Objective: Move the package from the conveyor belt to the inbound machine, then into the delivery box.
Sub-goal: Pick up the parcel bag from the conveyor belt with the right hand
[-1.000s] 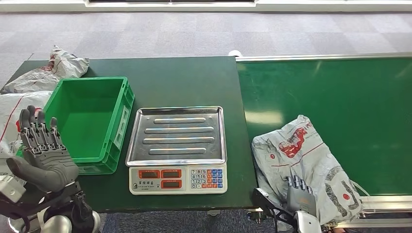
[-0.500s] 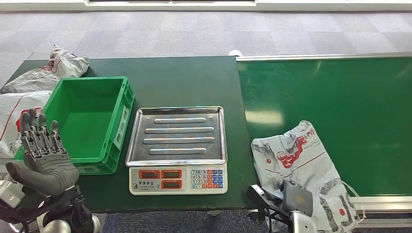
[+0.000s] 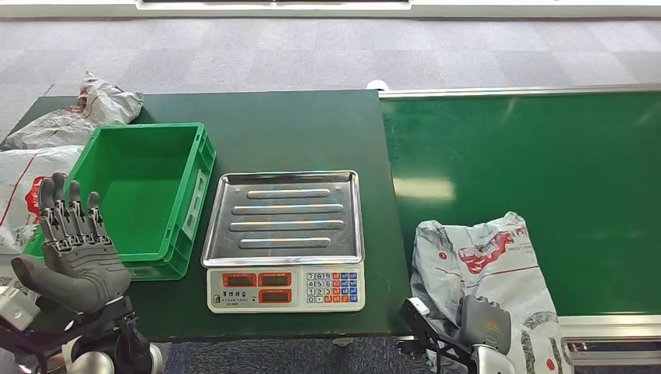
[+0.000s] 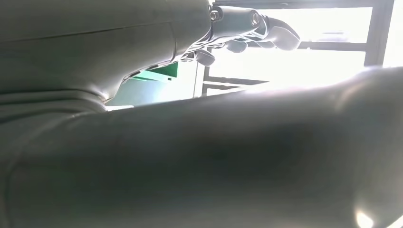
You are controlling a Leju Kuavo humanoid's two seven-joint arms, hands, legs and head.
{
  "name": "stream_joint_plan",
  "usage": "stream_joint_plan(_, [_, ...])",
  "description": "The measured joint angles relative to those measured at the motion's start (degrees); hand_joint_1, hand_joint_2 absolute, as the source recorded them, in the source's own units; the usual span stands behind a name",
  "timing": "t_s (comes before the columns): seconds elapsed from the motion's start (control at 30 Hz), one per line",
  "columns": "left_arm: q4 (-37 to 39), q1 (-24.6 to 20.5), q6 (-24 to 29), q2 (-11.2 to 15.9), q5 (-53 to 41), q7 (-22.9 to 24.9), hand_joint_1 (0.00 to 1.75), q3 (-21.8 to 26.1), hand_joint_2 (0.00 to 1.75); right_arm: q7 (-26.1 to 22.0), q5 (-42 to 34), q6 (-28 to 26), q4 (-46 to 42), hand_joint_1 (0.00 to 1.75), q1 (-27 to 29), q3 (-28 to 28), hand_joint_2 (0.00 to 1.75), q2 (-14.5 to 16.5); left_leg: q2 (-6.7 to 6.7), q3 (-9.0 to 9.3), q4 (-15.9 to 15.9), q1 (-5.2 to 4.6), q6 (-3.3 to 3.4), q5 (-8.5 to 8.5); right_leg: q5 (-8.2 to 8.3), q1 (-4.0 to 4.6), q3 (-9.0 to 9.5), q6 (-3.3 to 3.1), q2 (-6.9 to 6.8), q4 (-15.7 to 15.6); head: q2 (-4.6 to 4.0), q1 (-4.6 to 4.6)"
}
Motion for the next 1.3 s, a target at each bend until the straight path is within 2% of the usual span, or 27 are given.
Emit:
stream_joint_plan(0.4, [0.0,0.0,-0.2,-0.3,0.2,0.0,0.00,0.0,0.00,-0.5,0.6,-0.6,-1.9,1.75,0.8,-1.1,1.75,0.6,0.00,0.00,0.0,0.00,0.00,0.00,0.00,0.00,0.00,0.00,0.00,0.0,0.00,-0.01])
stream_joint_plan(0.63, [-0.1,0.5,-0.8,-0.8,0.4,-0.8,0.00,0.0,0.00,-1.5,6.9,-7.5,-6.6,1.75,-1.4,-4.7,1.75,0.4,0.01,-0.03,0.0,-0.01,0.01,0.01,0.02,-0.02,0.00,0.01,0.00,0.0,0.00,0.00])
stream_joint_plan(0.73, [-0.2,0.8,-1.0,-0.9,0.9,-1.4,0.00,0.0,0.00,-2.3,9.7,-10.1,-9.1,1.75,-4.7,-7.2,1.75,-1.9,0.01,-0.02,0.0,-0.02,0.03,0.02,0.05,-0.06,0.02,0.05,0.00,0.0,0.00,0.00])
stream_joint_plan(0.93, [0.2,0.9,-1.6,-1.0,2.5,-2.8,0.00,0.1,0.00,-6.4,9.8,-15.1,-9.7,1.75,-11.8,-10.0,1.75,-9.2,0.01,-0.02,0.0,-0.08,0.10,0.07,0.11,-0.17,0.02,0.13,0.01,0.0,0.00,0.01])
stream_joint_plan(1.17, [0.4,0.9,-1.5,-1.0,3.3,-3.6,0.00,0.5,0.00,-6.8,13.0,-17.2,-8.1,1.75,-19.3,-8.3,1.75,-12.3,-0.02,-0.06,0.0,-0.09,0.07,0.08,0.11,-0.09,0.02,0.12,0.00,0.0,0.00,0.01])
stream_joint_plan(1.3, [0.8,0.8,-1.5,-1.0,3.9,-4.3,0.00,0.5,0.00,-8.0,13.3,-18.0,-4.1,1.75,-26.5,-5.3,1.75,-14.6,0.05,-0.17,0.0,-0.08,0.10,0.12,0.16,-0.16,-0.06,0.14,0.11,0.0,0.00,0.00])
